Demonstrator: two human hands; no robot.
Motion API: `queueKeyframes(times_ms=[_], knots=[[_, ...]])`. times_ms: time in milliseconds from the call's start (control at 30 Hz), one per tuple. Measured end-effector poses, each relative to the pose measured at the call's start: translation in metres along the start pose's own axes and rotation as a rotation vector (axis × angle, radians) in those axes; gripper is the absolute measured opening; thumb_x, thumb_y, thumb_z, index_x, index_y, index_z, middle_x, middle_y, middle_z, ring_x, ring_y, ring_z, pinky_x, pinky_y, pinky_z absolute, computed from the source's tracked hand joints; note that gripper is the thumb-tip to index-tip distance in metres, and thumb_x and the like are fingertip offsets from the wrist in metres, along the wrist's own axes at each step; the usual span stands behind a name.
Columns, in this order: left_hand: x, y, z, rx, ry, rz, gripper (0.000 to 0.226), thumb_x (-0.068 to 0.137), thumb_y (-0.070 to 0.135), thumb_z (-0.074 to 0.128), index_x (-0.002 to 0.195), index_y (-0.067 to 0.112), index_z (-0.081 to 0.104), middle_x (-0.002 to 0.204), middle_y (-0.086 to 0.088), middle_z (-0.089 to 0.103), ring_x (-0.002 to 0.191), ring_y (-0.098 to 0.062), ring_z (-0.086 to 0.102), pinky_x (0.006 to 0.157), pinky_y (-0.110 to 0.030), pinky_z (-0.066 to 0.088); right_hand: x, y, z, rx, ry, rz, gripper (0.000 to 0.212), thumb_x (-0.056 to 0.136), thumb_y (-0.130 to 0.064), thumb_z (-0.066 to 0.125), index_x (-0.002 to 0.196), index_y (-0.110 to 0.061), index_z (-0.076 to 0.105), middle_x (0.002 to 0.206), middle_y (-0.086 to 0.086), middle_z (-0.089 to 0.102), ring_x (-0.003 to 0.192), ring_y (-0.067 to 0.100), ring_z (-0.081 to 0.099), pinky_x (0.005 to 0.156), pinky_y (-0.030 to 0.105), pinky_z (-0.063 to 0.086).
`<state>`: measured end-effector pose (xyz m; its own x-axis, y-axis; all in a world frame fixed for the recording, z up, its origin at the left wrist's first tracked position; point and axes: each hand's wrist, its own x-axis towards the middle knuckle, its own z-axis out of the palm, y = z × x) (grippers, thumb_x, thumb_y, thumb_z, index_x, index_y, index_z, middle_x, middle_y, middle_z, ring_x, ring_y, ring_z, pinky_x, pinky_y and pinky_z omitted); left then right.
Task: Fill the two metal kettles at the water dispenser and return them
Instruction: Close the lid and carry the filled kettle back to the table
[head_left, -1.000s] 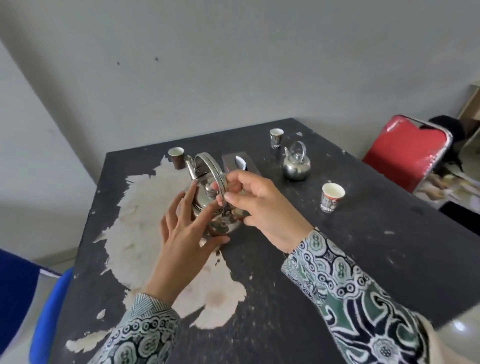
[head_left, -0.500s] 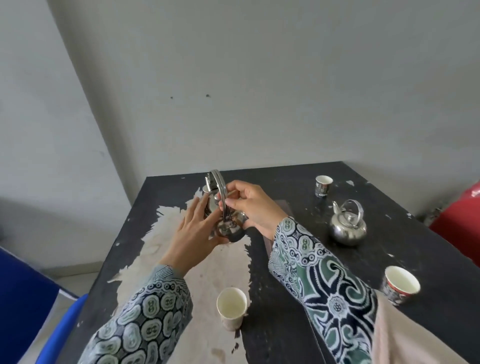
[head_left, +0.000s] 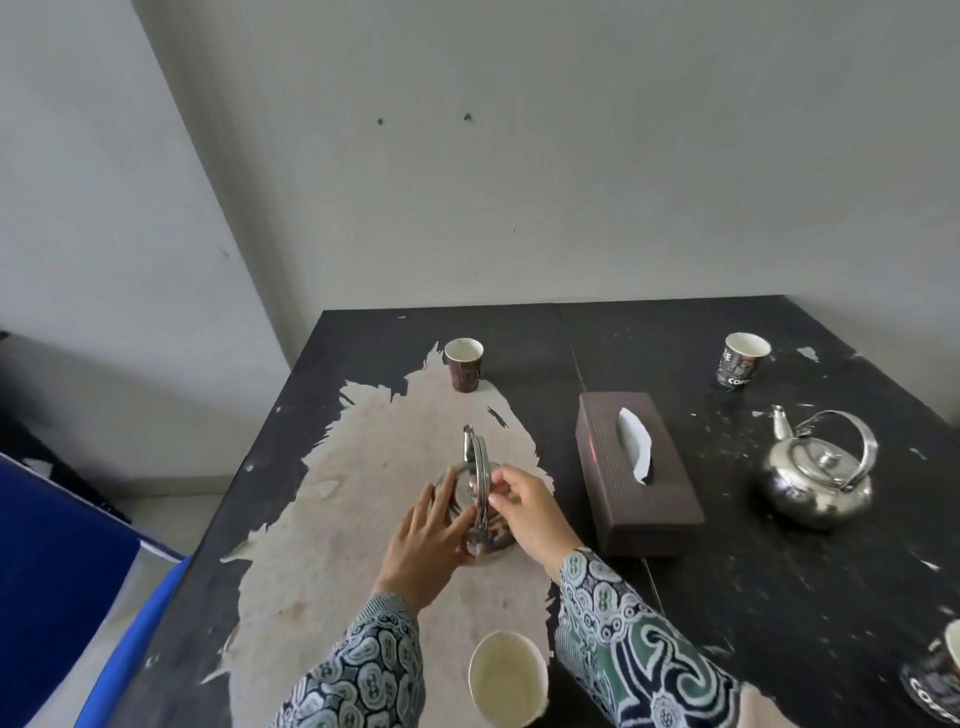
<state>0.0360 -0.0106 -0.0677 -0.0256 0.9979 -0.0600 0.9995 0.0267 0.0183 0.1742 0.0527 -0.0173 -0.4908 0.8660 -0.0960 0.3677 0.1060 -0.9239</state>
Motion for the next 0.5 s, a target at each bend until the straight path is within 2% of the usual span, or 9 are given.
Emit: queueKeyframes(times_ms=[100, 200, 300, 333, 367, 433, 500], knots=[[0.003, -0.005, 0.022, 0.023, 0.018, 0.039, 0.094, 0.044, 0.051, 0.084, 0.126, 0.028, 0.044, 0.138, -0.016, 0.048, 0.111, -0.031, 0.060, 0.077, -0.037, 0.057, 0.006, 0.017, 0.008, -0.056, -0.016, -0.024, 0.021, 0.088, 0.002, 0.044, 0.081, -0.015, 0.054, 0.076, -0.008, 0.055, 0.074, 0.007, 0.054, 0.066, 0.009, 0.040], [0.005, -0.006, 0.031, 0.004, 0.025, 0.029, 0.090, 0.044, 0.051, 0.083, 0.123, 0.028, 0.047, 0.139, -0.018, 0.046, 0.113, -0.034, 0.058, 0.078, -0.038, 0.056, 0.010, 0.026, 0.010, -0.090, 0.000, -0.042, 0.026, 0.089, 0.004, 0.041, 0.080, -0.019, 0.050, 0.085, -0.002, 0.056, 0.081, 0.008, 0.055, 0.066, 0.002, 0.039], [0.013, -0.005, 0.035, -0.060, 0.053, -0.008, 0.089, 0.047, 0.047, 0.083, 0.123, 0.030, 0.042, 0.144, -0.018, 0.039, 0.118, -0.038, 0.053, 0.072, -0.037, 0.057, 0.019, 0.041, 0.011, -0.268, 0.013, -0.080, 0.026, 0.089, 0.005, 0.041, 0.104, -0.013, 0.054, 0.105, 0.000, 0.047, 0.101, 0.015, 0.050, 0.082, 0.008, 0.035], [0.016, -0.006, 0.035, -0.120, 0.065, -0.006, 0.087, 0.055, 0.043, 0.082, 0.128, 0.032, 0.036, 0.149, -0.018, 0.026, 0.126, -0.039, 0.045, 0.075, -0.039, 0.057, 0.021, 0.048, 0.011, -0.347, -0.008, -0.087, 0.032, 0.089, 0.004, 0.043, 0.114, -0.013, 0.051, 0.112, 0.000, 0.044, 0.110, 0.018, 0.046, 0.089, 0.013, 0.034], [0.020, -0.007, 0.035, -0.180, 0.066, -0.004, 0.084, 0.066, 0.038, 0.076, 0.134, 0.034, 0.027, 0.154, -0.015, 0.007, 0.135, -0.040, 0.029, 0.084, -0.043, 0.054, 0.022, 0.053, 0.012, -0.410, -0.036, -0.087, 0.039, 0.088, 0.004, 0.045, 0.122, -0.015, 0.047, 0.123, 0.001, 0.042, 0.118, 0.019, 0.041, 0.095, 0.017, 0.033], [0.031, -0.014, 0.033, -0.192, -0.006, 0.005, 0.075, 0.085, 0.037, 0.056, 0.143, 0.038, 0.009, 0.148, -0.005, -0.027, 0.143, -0.034, -0.004, 0.108, -0.047, 0.036, 0.025, 0.062, 0.012, -0.490, -0.080, -0.118, 0.047, 0.086, 0.003, 0.050, 0.128, -0.019, 0.041, 0.140, 0.001, 0.033, 0.129, 0.019, 0.033, 0.104, 0.027, 0.035], [0.040, -0.020, 0.029, -0.185, -0.042, 0.006, 0.073, 0.088, 0.038, 0.049, 0.145, 0.038, 0.003, 0.145, -0.002, -0.035, 0.142, -0.031, -0.013, 0.115, -0.046, 0.020, 0.029, 0.066, 0.010, -0.536, -0.091, -0.156, 0.050, 0.085, 0.002, 0.053, 0.126, -0.023, 0.040, 0.145, -0.002, 0.029, 0.131, 0.020, 0.032, 0.102, 0.035, 0.042]])
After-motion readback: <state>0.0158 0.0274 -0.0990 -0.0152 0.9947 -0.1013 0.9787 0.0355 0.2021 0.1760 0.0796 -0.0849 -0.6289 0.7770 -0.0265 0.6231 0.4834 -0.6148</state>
